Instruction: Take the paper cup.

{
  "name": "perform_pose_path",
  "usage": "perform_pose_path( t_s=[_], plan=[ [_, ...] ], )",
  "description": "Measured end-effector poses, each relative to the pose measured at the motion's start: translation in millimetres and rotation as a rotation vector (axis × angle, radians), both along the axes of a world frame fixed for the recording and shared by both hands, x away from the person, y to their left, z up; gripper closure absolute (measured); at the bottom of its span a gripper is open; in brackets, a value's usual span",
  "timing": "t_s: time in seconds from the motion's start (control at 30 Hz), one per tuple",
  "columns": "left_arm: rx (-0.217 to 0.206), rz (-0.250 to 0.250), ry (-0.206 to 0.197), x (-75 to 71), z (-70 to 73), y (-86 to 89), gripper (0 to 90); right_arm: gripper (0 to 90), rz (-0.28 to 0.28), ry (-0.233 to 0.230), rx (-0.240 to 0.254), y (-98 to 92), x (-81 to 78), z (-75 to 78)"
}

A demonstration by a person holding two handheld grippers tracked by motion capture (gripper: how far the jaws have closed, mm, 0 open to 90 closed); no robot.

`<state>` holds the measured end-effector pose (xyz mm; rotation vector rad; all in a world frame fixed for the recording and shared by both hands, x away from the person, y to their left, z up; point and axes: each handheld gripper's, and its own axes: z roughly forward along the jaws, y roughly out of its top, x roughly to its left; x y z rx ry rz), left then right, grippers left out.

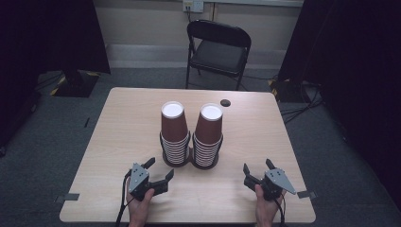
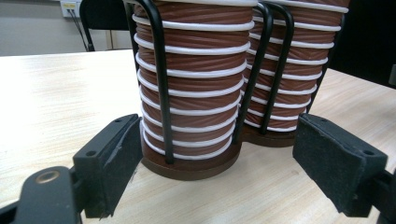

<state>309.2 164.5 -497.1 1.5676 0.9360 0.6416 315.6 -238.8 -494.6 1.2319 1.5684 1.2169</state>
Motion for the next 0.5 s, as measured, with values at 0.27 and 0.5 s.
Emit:
perform_pose_path(
  t_s=[0.27, 0.5],
  plan=[
    [-0.004, -0.008, -0.011, -0.9, -0.2, 0.7, 15.6, 13.1, 0.013, 0.032, -0.040, 4.0, 2.9, 0.5],
    [-0.004, -0.006, -0.021, -2.0, -0.3, 0.4, 15.8, 14.3, 0.035, 0.086, -0.018, 4.9, 7.5, 1.2]
  ],
)
